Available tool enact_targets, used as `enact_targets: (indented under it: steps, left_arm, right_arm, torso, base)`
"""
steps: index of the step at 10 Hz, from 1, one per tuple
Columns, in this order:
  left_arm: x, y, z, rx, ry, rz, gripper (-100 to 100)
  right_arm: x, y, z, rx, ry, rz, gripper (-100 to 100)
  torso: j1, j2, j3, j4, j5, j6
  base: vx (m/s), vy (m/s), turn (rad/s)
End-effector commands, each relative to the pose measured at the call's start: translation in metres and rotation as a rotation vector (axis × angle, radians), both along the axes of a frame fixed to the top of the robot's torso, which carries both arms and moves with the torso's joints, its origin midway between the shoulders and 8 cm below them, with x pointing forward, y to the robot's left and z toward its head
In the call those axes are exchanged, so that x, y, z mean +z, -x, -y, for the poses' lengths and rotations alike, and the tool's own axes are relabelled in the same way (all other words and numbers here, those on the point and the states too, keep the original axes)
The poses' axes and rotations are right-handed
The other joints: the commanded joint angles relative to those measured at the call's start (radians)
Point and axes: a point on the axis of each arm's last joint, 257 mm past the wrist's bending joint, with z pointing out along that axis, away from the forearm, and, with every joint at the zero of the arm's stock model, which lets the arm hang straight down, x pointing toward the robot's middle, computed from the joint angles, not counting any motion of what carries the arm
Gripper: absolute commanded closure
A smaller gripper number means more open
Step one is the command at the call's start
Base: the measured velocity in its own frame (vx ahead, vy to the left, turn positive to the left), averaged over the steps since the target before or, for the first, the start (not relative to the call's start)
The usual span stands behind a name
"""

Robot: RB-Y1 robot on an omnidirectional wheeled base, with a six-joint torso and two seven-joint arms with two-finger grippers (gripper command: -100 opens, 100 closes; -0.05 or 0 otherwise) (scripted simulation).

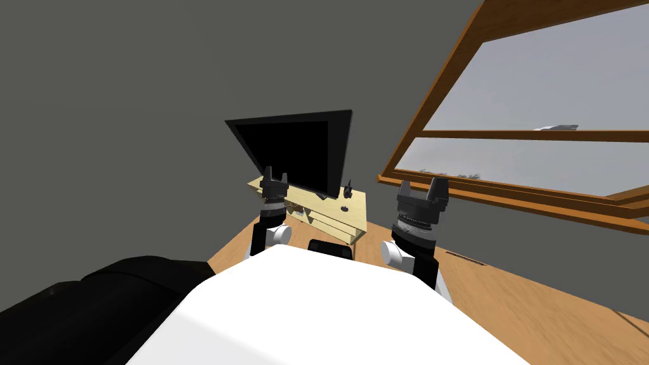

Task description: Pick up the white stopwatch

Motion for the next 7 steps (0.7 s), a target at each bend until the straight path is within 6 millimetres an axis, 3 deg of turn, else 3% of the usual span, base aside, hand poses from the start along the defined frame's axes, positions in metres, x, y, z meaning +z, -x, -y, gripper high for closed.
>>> enact_targets:
  steps: [1,4,7]
  left_arm:
    - [0.0,0.0,0.0,0.0,0.0,0.0,0]
    - [0.0,0.0,0.0,0.0,0.0,0.0,0]
    - [0.0,0.0,0.0,0.0,0.0,0.0,0]
  right_arm:
    - [-0.009,-0.004,-0.004,0.009,0.039,-0.027,-100]
    - [-0.044,-0.015,-0.014,0.016,0.144,-0.124,-100]
    - [-0.102,-0.024,-0.02,0.008,0.276,-0.267,-100]
  torso:
    - [0.0,0.0,0.0,0.0,0.0,0.0]
    - [-0.001,0.0,0.0,0.0,0.0,0.0]
    - [-0.002,0.002,0.001,0.0,0.0,0.0]
  base:
    - [-0.002,-0.002,0.045]
    - [-0.011,-0.012,0.101]
    - [-0.024,-0.028,0.137]
